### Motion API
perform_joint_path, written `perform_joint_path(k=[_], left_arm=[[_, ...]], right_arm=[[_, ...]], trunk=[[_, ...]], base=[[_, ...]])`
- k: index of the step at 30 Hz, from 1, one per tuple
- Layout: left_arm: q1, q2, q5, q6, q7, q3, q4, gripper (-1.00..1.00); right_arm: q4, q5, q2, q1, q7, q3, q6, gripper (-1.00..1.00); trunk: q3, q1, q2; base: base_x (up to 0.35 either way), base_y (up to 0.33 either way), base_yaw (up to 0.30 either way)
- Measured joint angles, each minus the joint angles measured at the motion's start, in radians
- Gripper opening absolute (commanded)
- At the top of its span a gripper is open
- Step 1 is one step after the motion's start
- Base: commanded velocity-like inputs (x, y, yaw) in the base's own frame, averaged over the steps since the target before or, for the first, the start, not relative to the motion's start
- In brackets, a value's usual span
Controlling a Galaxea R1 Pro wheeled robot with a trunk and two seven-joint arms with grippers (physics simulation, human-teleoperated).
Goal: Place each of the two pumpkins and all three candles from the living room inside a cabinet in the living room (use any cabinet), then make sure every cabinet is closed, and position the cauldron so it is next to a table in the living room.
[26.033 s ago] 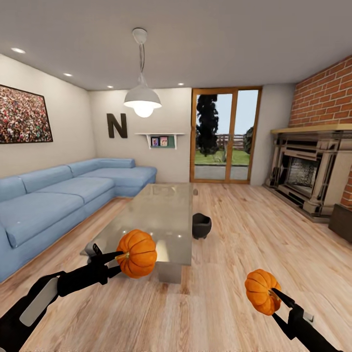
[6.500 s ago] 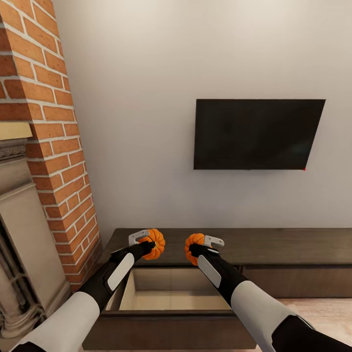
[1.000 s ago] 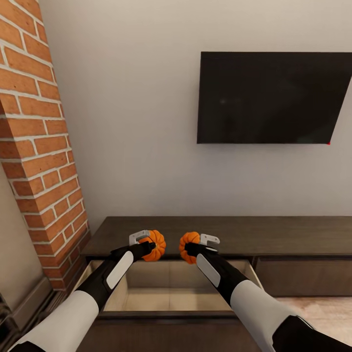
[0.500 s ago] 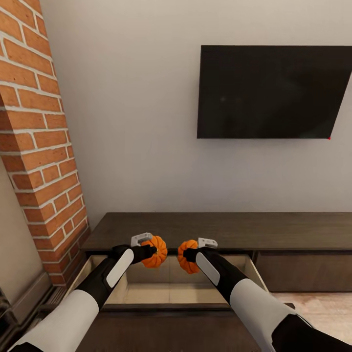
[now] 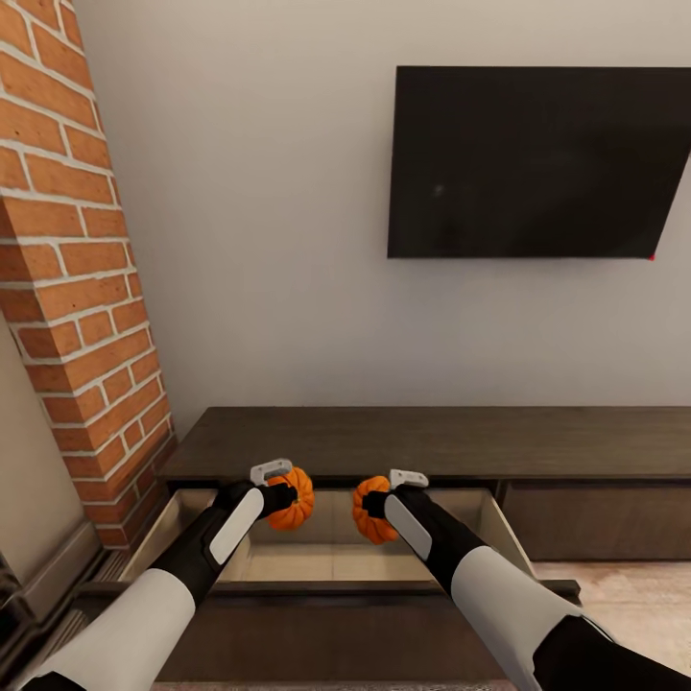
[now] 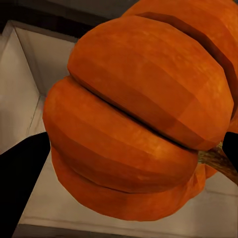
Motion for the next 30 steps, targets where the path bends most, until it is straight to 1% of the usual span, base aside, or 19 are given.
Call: perform_joint_path(k=[4, 6, 30], left_arm=[[0.0, -0.003, 0.0, 0.0, 0.002, 0.0, 0.0, -1.0], [0.0, -0.003, -0.001, 0.0, 0.003, 0.0, 0.0, -1.0], [0.0, -0.003, -0.001, -0.004, 0.0, 0.0, -0.001, -1.0]], right_arm=[[0.0, 0.0, 0.0, 0.0, -0.032, 0.0, -0.001, -1.0], [-0.001, 0.0, 0.0, 0.0, -0.037, 0.0, -0.003, -1.0], [-0.003, 0.003, 0.0, 0.0, -0.04, 0.0, -0.014, -1.0]], trunk=[[-0.015, 0.002, -0.001], [-0.023, 0.003, -0.001], [-0.116, 0.013, -0.007]], base=[[0.0, 0.0, 0.0], [0.0, 0.0, 0.0], [0.0, 0.0, 0.0]])
